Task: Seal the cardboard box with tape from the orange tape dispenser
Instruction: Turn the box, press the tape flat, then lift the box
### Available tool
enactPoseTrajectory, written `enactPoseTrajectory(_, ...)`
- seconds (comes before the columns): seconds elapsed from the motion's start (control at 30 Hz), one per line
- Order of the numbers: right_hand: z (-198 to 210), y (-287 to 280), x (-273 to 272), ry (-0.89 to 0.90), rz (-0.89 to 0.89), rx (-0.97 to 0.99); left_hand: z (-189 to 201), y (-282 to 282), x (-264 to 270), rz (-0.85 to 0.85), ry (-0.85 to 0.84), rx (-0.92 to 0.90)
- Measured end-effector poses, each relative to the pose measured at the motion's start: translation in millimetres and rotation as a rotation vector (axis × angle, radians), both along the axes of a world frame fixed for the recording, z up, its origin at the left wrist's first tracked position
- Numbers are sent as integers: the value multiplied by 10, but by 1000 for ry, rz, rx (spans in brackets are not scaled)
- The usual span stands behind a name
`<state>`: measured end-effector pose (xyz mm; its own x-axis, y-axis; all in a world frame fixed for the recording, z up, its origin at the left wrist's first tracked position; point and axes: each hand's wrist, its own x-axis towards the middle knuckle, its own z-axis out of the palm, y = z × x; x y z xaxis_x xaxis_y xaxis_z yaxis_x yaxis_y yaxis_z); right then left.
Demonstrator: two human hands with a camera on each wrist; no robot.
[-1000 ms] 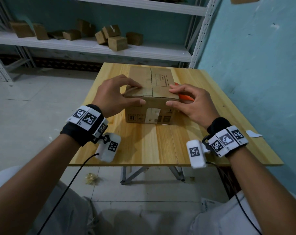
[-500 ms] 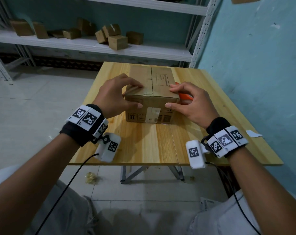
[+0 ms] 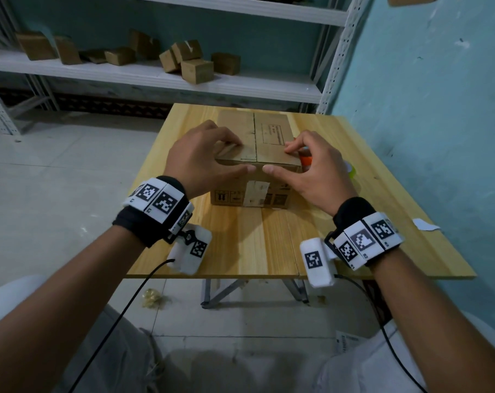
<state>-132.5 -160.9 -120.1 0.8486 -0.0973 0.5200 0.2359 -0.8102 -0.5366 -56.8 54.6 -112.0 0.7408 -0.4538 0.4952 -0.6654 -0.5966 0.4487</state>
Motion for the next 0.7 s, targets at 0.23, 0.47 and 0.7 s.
enactPoseTrajectory(0.23, -1, 23, -5, 30, -22, -107, -6, 6, -20, -7, 14, 79)
enactPoseTrajectory(0.47, 5, 62, -5, -8, -39, -73, -1, -54, -28, 45, -10, 45)
enactPoseTrajectory(0.7, -3, 13, -8, 23, -5, -97, 7, -2, -29, 4, 9, 71)
